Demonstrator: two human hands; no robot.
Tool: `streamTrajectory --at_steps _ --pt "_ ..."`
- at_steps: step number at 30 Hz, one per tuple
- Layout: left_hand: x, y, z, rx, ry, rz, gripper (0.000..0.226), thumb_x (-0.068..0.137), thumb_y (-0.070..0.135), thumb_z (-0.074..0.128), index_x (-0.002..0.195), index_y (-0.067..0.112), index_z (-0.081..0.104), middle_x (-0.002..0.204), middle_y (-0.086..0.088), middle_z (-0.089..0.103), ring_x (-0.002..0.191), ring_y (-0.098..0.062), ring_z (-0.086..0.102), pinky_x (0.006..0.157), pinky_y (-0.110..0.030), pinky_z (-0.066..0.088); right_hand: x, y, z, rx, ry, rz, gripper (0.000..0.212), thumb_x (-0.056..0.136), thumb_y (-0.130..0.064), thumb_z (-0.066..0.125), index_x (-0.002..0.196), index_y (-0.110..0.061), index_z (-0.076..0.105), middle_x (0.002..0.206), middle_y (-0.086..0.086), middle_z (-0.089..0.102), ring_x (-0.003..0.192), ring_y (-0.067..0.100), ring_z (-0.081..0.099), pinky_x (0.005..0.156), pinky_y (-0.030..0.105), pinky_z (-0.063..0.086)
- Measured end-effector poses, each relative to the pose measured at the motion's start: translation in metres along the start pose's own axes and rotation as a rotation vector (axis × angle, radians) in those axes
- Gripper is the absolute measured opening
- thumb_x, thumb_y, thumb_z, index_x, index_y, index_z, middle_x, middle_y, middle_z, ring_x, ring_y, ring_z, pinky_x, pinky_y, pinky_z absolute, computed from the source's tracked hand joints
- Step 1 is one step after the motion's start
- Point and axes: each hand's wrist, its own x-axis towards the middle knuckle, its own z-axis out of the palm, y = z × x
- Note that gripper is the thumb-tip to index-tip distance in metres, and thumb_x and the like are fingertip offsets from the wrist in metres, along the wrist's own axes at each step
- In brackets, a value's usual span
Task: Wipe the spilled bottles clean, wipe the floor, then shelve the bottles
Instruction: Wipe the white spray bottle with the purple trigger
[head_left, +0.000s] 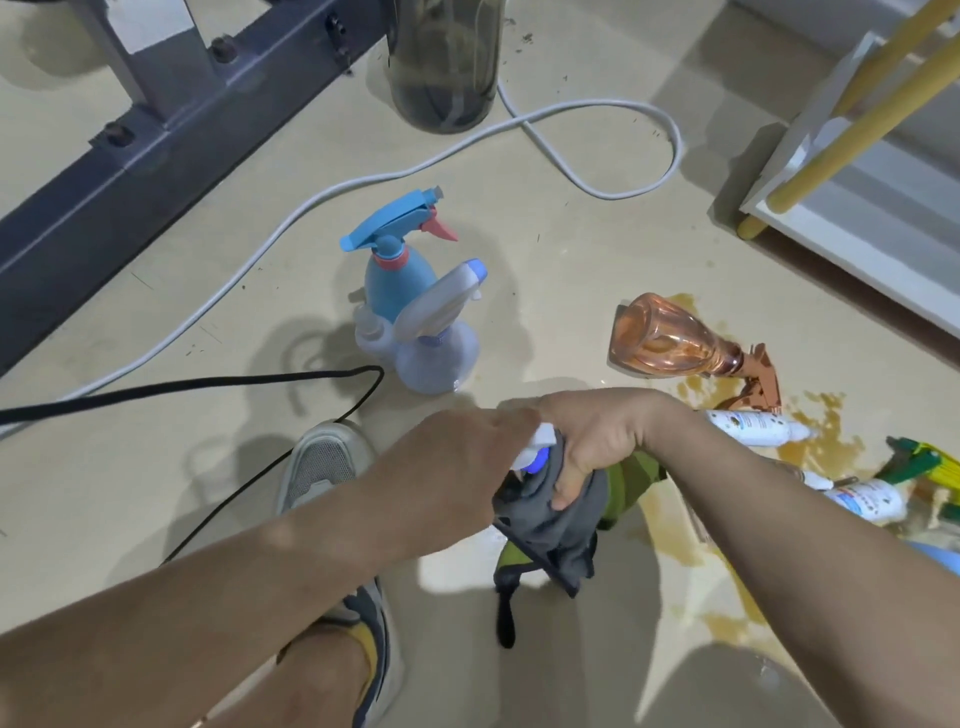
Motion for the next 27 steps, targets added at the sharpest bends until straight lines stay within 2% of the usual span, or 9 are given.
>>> streamTrajectory --at_steps 2,5,8,12,16,18,22,25,27 --pt "-0.002 -0.004 -0.007 0.070 -0.014 0.105 0.046 0.072 0.004 0.043 0.116 0.014 0.052 0.084 -0.005 0.061 0.066 -0.025 0.054 0.051 -0.033 0.043 0.003 0.007 0.011 0.093 0.068 -0.081 0.046 0.068 -0.008 0.087 0.110 -0.014 0.068 0.108 0.000 0.074 0.101 0.018 0.068 0.092 0.029 0.053" --pt "-0.007 -0.012 -0.010 0.025 0.007 -0.183 0.035 0.082 0.008 0.053 0.115 0.022 0.053 0.087 0.000 0.059 0.070 -0.013 0.051 0.059 -0.022 0.041 0.007 0.014 0.054 0.222 0.613 -0.249 0.040 0.076 -0.015 0.082 0.113 -0.014 0.068 0.105 -0.003 0.072 0.101 0.018 0.067 0.089 0.035 0.052" --pt "-0.013 -0.012 -0.007 -0.041 0.099 -0.370 0.015 0.095 0.016 0.049 0.110 0.017 0.051 0.084 -0.002 0.052 0.065 -0.009 0.037 0.054 -0.018 0.030 0.015 0.026 0.097 -0.032 1.007 -0.333 0.046 0.085 -0.007 0.061 0.130 -0.016 0.060 0.128 -0.003 0.063 0.123 0.018 0.056 0.101 0.041 0.043" --pt "-0.011 -0.010 -0.006 -0.188 0.063 -0.538 0.015 0.100 0.026 0.043 0.103 0.013 0.049 0.096 -0.005 0.059 0.088 -0.025 0.053 0.066 -0.033 0.037 0.013 0.052 0.103 0.021 1.102 -0.281 0.062 0.076 0.006 0.047 0.134 -0.014 0.060 0.140 -0.001 0.057 0.134 0.017 0.048 0.112 0.038 0.037" --pt "-0.008 -0.008 -0.006 -0.238 0.102 -0.581 0.017 0.099 0.030 0.043 0.107 0.017 0.052 0.096 -0.002 0.061 0.089 -0.022 0.055 0.065 -0.031 0.034 -0.002 0.061 0.100 0.551 1.298 0.018 0.042 0.088 0.001 0.046 0.117 -0.024 0.063 0.112 -0.015 0.067 0.118 0.019 0.060 0.097 0.015 0.044" --pt "-0.004 -0.004 -0.006 -0.232 0.117 -0.522 0.006 0.099 0.029 0.043 0.100 0.025 0.047 0.088 0.000 0.057 0.083 -0.022 0.054 0.061 -0.031 0.034 0.007 0.039 0.102 0.708 1.344 0.121 0.035 0.087 -0.006 0.049 0.115 -0.020 0.064 0.110 -0.015 0.067 0.115 0.018 0.060 0.100 0.025 0.046" --pt "-0.010 0.002 -0.009 0.009 0.201 -0.212 0.036 0.080 0.008 0.064 0.082 0.029 0.035 0.061 0.005 0.046 0.052 -0.016 0.046 0.043 -0.016 0.027 0.027 -0.021 0.124 0.573 1.343 -0.145 0.044 0.080 -0.018 0.050 0.121 -0.018 0.065 0.123 -0.023 0.058 0.129 0.009 0.046 0.113 0.043 0.032" --pt "-0.024 -0.001 -0.006 0.024 0.119 -0.078 0.054 0.056 0.005 0.067 0.102 0.024 0.047 0.062 0.008 0.055 0.050 -0.009 0.041 0.040 -0.009 0.025 0.022 0.010 0.117 0.513 1.318 -0.208 0.031 0.086 -0.026 0.050 0.110 -0.028 0.070 0.116 -0.013 0.068 0.119 0.013 0.057 0.103 0.036 0.041" --pt "-0.023 -0.006 -0.005 0.067 0.094 0.011 0.067 0.050 0.003 0.061 0.114 0.021 0.047 0.070 0.002 0.064 0.056 -0.019 0.058 0.044 -0.021 0.044 0.017 0.030 0.105 0.760 1.218 -0.087 0.024 0.090 -0.024 0.049 0.096 -0.025 0.072 0.100 -0.009 0.073 0.102 0.012 0.065 0.090 0.024 0.047"
